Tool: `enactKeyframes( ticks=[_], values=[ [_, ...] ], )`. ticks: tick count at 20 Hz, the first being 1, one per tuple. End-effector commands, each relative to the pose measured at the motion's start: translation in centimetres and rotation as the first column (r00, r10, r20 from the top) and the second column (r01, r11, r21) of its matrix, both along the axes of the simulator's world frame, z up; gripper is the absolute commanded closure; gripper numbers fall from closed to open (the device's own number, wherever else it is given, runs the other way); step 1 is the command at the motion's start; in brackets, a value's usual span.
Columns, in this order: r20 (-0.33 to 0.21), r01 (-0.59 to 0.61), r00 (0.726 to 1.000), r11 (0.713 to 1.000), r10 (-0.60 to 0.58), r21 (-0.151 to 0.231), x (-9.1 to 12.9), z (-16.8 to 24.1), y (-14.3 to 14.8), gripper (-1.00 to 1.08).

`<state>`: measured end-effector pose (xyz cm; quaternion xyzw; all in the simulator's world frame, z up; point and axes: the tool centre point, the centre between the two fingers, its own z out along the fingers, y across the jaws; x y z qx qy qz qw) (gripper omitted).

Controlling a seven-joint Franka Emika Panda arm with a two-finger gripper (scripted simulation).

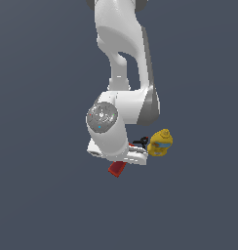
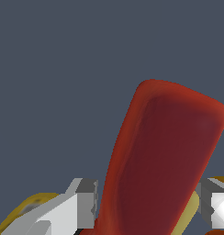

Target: Pick up a designated object from a clutter of objects.

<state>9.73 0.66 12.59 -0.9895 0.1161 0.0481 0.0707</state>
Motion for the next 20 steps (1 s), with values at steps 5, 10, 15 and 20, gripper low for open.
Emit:
enactKeyframes(
  ticks=[5,10,15,20],
  values=[
    [0.005,0.0,1.0,1.0,0.0,-0.001,-2.2,6.7,1.7,1.08],
    [0.005,0.0,1.0,1.0,0.0,-0.002,-4.1,12.3,3.1,1.08],
    [0.005,0.0,1.0,1.0,0.0,-0.002,-6.0,17.9,4.6,1.08],
    [0.005,0.0,1.0,1.0,0.0,-0.002,-7.6,23.1,5.9,1.08]
  ],
)
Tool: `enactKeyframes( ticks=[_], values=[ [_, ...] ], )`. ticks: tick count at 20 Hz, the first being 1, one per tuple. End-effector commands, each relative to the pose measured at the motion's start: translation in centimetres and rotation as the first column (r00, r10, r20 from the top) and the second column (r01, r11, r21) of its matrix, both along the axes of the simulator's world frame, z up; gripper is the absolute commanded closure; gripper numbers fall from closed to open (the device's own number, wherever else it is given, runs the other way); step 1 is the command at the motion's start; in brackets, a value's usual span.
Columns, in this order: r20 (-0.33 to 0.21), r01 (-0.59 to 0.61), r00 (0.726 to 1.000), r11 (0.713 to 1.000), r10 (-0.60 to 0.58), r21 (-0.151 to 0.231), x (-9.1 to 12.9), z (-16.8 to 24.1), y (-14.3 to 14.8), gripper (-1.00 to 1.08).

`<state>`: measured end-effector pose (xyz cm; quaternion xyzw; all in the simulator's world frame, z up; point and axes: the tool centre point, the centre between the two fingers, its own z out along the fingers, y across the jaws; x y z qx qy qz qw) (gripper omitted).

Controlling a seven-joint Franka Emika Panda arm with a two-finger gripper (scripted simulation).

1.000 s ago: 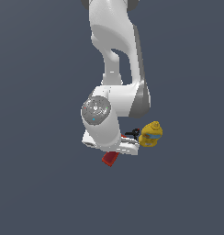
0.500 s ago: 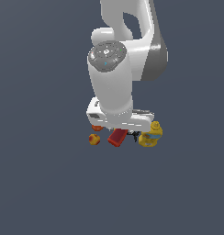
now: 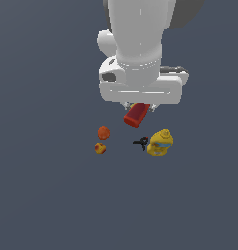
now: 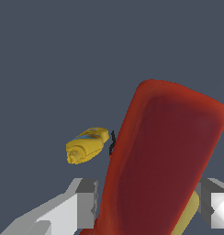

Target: Pick up a designated object from a clutter of objects.

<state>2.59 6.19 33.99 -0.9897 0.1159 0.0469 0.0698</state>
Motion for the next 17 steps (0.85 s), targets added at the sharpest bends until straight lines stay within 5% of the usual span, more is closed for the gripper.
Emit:
enactKeyframes(
  ticks=[1,17],
  values=[
    [0.003,0.0,1.0,1.0,0.0,0.0,-0.8,2.7,0.6,1.08],
    [0.003,0.0,1.0,1.0,0.0,0.001,-2.7,9.9,2.5,1.08]
  ],
)
